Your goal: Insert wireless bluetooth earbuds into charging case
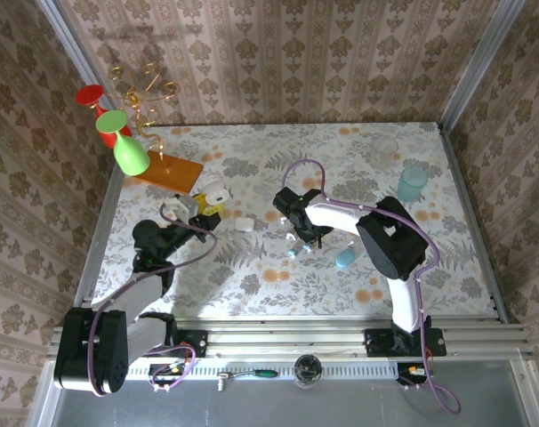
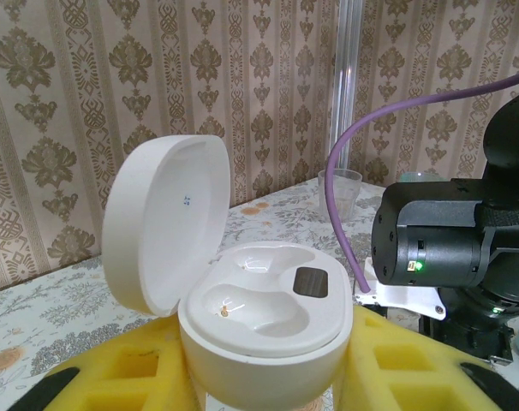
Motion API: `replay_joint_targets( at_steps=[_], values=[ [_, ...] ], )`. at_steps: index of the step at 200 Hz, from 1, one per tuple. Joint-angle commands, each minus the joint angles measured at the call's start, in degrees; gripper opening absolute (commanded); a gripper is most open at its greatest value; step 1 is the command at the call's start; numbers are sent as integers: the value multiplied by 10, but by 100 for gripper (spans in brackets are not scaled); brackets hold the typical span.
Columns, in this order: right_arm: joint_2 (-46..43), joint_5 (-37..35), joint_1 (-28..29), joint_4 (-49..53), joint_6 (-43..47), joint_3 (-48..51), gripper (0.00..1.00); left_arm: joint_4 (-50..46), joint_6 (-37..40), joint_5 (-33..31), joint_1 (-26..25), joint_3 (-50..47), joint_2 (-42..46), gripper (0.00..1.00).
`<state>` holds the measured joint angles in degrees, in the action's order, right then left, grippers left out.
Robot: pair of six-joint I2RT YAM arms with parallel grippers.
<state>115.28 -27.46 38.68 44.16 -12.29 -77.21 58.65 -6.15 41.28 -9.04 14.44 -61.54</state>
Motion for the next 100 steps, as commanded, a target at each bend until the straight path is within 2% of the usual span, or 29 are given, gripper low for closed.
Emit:
replay_joint_targets(
  at_steps=[1,44,100],
  values=[
    [15,-22,1,19,-10,-14,32,11,10,4,-3,9,11,35],
    [10,-47,-3,25,-16,-18,30,9,9,7,-3,9,12,35],
    [5,-47,-6,28,-12,-20,25,5,10,3,-5,4,19,35]
  ],
)
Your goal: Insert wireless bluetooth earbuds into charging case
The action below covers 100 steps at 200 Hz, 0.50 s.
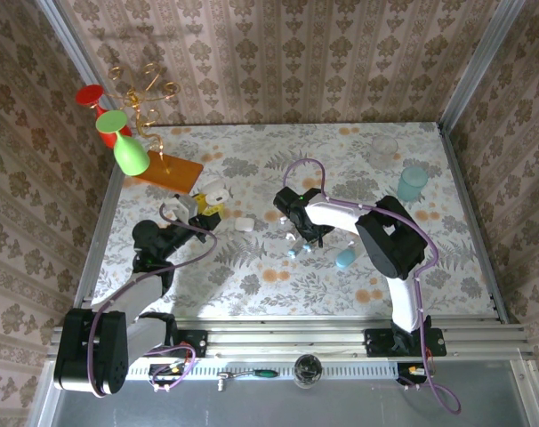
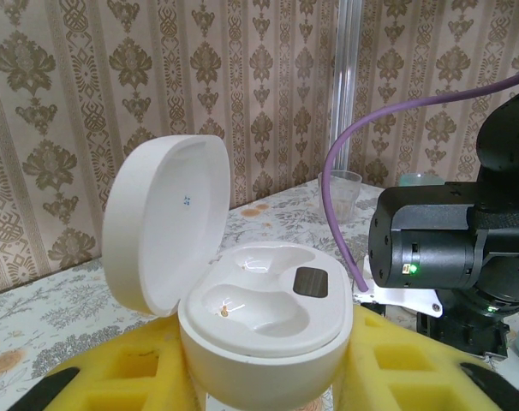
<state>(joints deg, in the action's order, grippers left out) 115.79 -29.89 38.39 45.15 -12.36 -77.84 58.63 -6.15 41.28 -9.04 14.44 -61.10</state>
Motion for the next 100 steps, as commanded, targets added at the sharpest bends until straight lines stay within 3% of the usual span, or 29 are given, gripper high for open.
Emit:
replay_joint_targets(
  at_steps=[1,66,100],
  values=[
    [0,-22,-3,18,-12,-13,25,6,10,3,-5,4,15,35],
    [-1,-9,-9,10,-9,-6,21,-9,20,5,-8,7,21,35],
    [-63,61,-34,-30,-35,31,21,-41,55,-15,-42,23,13,35]
  ],
)
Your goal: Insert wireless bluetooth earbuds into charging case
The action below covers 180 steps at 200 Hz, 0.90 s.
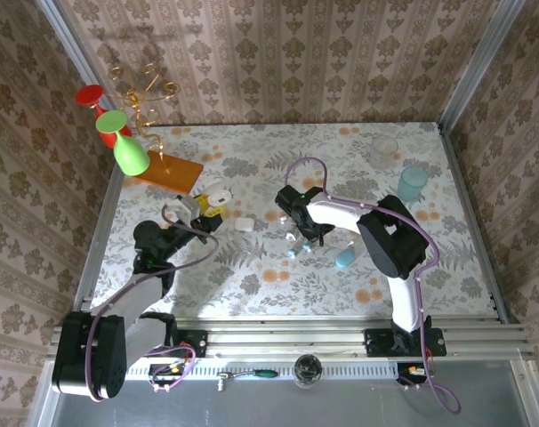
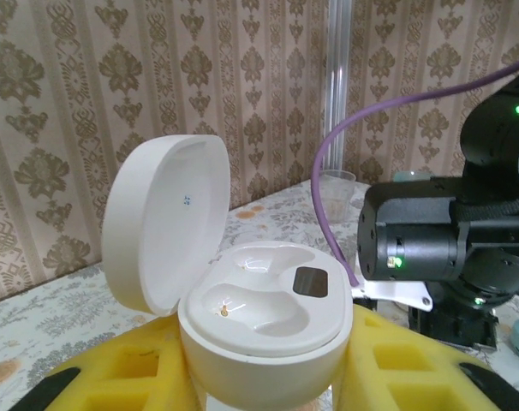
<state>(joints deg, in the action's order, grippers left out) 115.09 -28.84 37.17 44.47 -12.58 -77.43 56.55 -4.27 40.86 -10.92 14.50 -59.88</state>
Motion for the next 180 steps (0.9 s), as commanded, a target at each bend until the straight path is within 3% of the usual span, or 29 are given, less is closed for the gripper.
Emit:
replay_joint_targets(
  at_steps=[1,117,180],
  values=[
    [-57,53,-22,-25,-34,29,21,-20,36,-12,-24,23,0,35],
    [-337,429,-197,-202,-182,223,19,112,32,-73,-175,122,-211,34],
    [-432,516,-211,-231,-246,245,22,162,45,-111,-235,185,-315,34]
  ],
)
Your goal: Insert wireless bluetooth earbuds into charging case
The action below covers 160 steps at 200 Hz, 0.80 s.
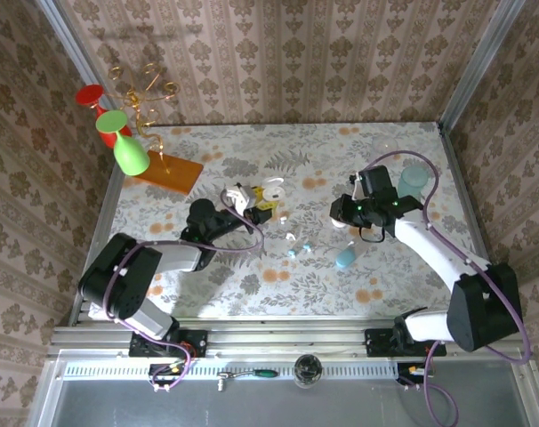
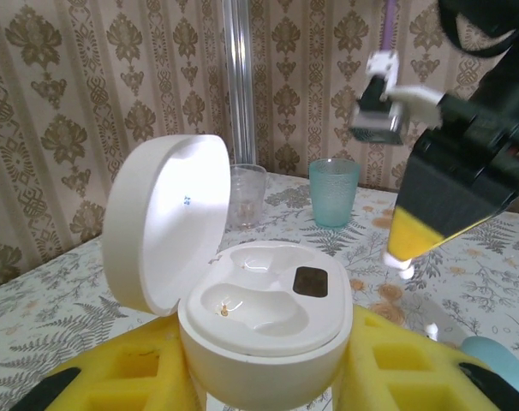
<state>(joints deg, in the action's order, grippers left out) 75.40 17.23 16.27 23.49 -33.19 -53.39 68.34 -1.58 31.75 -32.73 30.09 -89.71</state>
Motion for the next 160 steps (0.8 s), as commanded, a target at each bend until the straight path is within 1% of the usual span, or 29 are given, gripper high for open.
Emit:
replay_joint_targets(
  at_steps=[1,38,72,85,136,160],
  values=[
    [-36,56,-2,-22,-41,5,22,44,19,-21,-18,29,-17,34],
    [-71,87,1,-27,-61,-6,21,41,36,-27,-39,54,-48,34],
    [-82,88,18,-23,-65,-31,21,35,63,-33,-60,72,-72,34],
    [-79,88,31,-29,-62,-43,21,36,69,-34,-67,78,-79,34],
    [-42,53,88,-50,-54,-95,22,13,89,-34,-89,101,-87,34],
    [-16,48,101,-56,-51,-118,21,7,96,-31,-94,104,-87,34]
  ],
)
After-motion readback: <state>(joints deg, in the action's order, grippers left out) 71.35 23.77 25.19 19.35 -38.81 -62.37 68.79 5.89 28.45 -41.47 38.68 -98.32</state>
